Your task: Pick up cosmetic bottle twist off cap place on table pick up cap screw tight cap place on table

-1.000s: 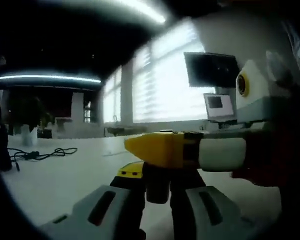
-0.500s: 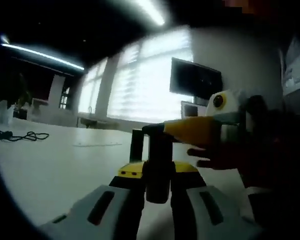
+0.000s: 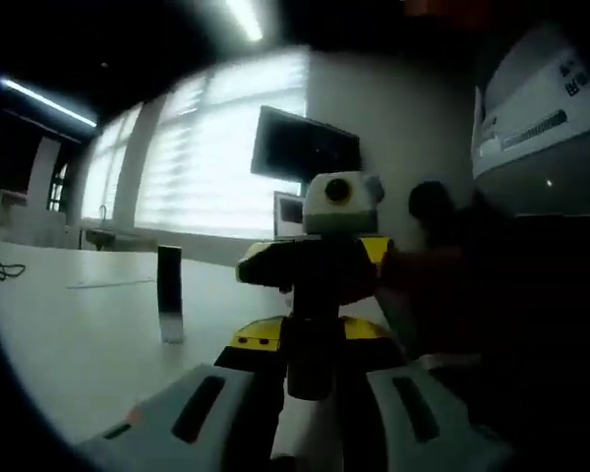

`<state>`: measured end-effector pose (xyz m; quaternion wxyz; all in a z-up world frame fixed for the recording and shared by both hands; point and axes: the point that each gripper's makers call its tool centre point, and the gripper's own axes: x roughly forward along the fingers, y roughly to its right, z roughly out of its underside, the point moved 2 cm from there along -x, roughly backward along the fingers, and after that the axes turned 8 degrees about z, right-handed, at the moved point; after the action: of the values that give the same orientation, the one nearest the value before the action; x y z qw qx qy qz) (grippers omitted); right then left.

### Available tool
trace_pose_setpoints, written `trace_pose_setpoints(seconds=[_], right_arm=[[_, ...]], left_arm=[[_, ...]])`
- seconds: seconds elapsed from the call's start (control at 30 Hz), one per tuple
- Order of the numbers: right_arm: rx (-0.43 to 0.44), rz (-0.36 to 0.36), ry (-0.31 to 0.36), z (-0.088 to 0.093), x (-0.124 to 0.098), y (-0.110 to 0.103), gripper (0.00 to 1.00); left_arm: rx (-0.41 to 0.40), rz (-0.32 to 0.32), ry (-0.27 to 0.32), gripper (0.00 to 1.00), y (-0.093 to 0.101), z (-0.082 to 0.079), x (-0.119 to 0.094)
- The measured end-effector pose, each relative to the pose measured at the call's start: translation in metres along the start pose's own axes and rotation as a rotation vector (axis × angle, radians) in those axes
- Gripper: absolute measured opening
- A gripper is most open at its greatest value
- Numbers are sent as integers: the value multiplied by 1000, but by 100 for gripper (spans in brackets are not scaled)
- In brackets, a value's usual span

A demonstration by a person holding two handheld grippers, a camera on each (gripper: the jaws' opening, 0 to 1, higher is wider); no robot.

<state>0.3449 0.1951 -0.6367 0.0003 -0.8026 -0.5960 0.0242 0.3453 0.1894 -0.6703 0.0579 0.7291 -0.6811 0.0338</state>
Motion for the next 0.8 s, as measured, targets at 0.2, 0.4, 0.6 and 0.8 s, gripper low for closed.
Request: trace_pose_setpoints(seconds=[0.2,0.4,0.6,0.8], right_arm=[[-14,-27,-30,1,-29,22,17],[-24,-57,-37,-1,-39,23,13],[-48,-91,-40,0,-40,17,13],[-40,-127,-10,-4,-43,10,12]], left_arm=[[-8,34,6,8,5,0,1],[-51,63,26,9,6,-2,1],[-59,95,10,9,11,1,3],[-97,138,36,12,16,-3,3]])
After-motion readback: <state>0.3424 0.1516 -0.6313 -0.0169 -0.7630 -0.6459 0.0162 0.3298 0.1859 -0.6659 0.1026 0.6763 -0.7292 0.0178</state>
